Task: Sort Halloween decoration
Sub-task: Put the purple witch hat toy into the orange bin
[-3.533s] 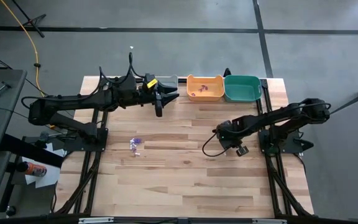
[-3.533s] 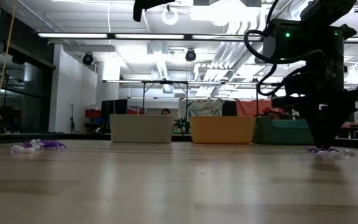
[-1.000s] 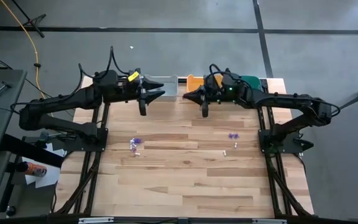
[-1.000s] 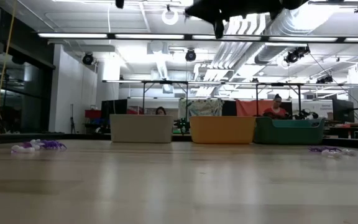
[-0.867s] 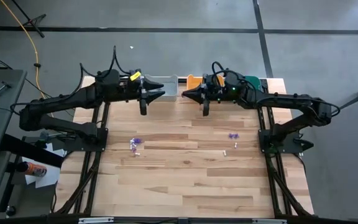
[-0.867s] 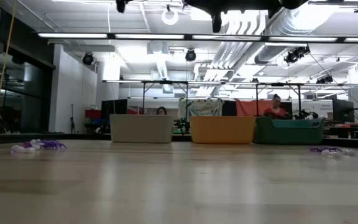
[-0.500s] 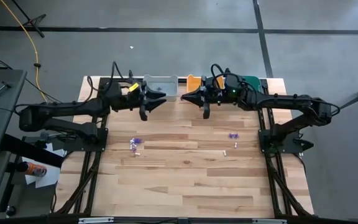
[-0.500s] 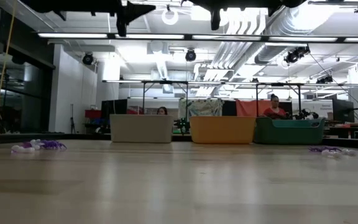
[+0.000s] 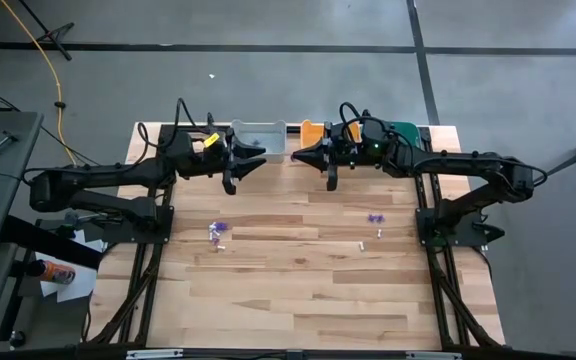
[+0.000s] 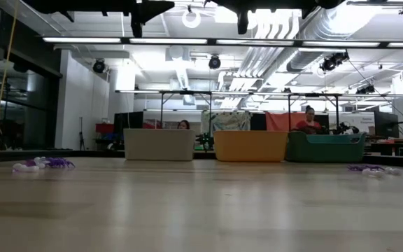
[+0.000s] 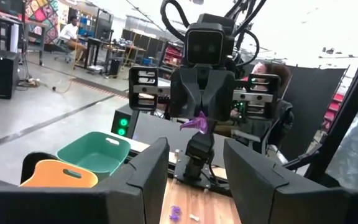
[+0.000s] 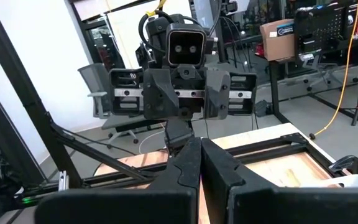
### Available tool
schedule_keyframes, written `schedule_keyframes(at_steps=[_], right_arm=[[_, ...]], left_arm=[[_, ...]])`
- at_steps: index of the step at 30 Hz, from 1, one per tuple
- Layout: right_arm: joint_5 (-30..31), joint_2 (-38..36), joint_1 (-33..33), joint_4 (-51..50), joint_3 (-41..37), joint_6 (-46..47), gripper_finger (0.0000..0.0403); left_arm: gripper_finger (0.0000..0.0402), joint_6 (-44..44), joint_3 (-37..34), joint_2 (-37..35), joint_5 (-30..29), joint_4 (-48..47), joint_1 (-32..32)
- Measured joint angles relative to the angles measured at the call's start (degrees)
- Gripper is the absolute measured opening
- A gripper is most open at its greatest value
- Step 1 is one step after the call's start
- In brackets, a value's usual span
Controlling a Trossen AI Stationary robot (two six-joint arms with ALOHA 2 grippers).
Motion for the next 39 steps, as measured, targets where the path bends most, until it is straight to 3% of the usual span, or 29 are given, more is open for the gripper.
schedule_keyframes(at_steps=[11,19,23,29,39], right_arm=[[1.8,1.2,-1.5,-4.7,0.0,-2.8,0.0000],[9.0,5.7,-11.9,-15.8,7.1,-5.4,0.0000],[13.9,9.3,-18.1,-25.1,10.7,-7.0,0.0000],[14.5,15.8,-25.0,-29.5,9.7,-3.0,0.0000],[13.5,28.0,-25.3,-35.7,9.4,4.8,0.0000]], left_arm=[[0.0143,-0.2,0.0,-0.1,-0.1,0.0,0.0],[0.0143,-2.0,0.0,-0.1,-0.2,-0.1,0.0],[0.0143,-2.0,0.0,-0.1,-0.5,-0.1,0.0],[0.0143,-2.5,0.0,-0.1,-0.8,-0.1,0.0],[0.0143,-2.5,0.0,-0.1,-3.7,-0.1,0.0]])
